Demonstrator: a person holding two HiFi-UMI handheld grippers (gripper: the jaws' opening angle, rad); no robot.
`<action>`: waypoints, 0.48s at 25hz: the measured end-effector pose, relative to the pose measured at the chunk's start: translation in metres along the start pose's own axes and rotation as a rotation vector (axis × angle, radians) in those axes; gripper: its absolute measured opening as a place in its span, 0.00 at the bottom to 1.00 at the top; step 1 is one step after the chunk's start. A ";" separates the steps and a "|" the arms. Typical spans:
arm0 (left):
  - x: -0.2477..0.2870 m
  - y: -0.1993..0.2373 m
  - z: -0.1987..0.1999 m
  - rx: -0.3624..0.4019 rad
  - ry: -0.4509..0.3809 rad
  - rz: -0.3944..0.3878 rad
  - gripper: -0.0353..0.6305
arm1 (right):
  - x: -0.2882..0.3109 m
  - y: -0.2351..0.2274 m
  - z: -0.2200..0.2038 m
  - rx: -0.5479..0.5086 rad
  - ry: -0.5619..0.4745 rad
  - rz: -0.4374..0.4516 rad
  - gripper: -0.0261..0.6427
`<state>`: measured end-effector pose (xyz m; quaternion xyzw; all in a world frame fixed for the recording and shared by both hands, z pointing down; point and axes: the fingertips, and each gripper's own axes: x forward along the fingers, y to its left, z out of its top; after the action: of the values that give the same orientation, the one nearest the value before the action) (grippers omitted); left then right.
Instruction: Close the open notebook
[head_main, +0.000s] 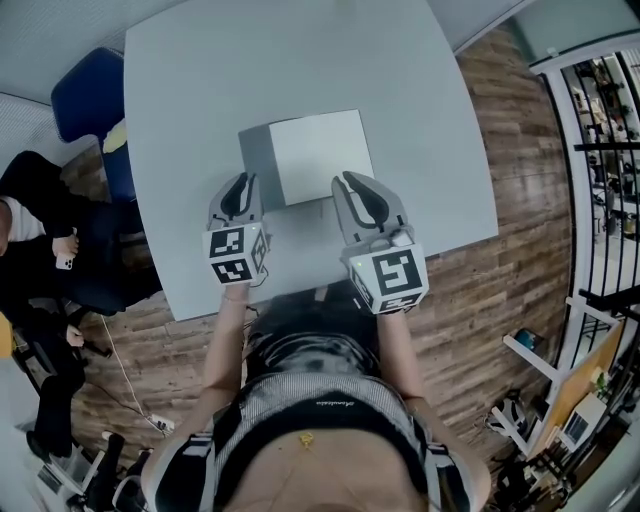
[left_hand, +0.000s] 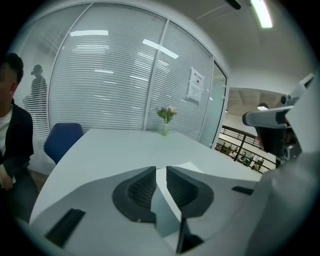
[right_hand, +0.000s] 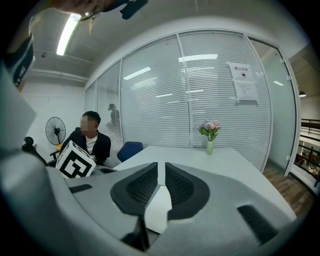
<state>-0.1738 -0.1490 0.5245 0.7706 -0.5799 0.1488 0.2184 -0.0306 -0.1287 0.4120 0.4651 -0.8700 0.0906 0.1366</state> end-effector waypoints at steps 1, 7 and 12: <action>0.002 0.001 -0.002 -0.002 0.007 0.003 0.12 | 0.000 -0.001 0.000 0.000 0.002 0.000 0.11; 0.012 0.012 -0.023 -0.033 0.072 0.023 0.12 | 0.001 -0.003 0.001 0.005 0.009 0.001 0.11; 0.021 0.024 -0.052 -0.047 0.152 0.037 0.12 | 0.001 -0.004 0.004 -0.003 0.008 0.004 0.11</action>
<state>-0.1897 -0.1453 0.5836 0.7409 -0.5790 0.1972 0.2774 -0.0287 -0.1329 0.4087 0.4625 -0.8706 0.0914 0.1407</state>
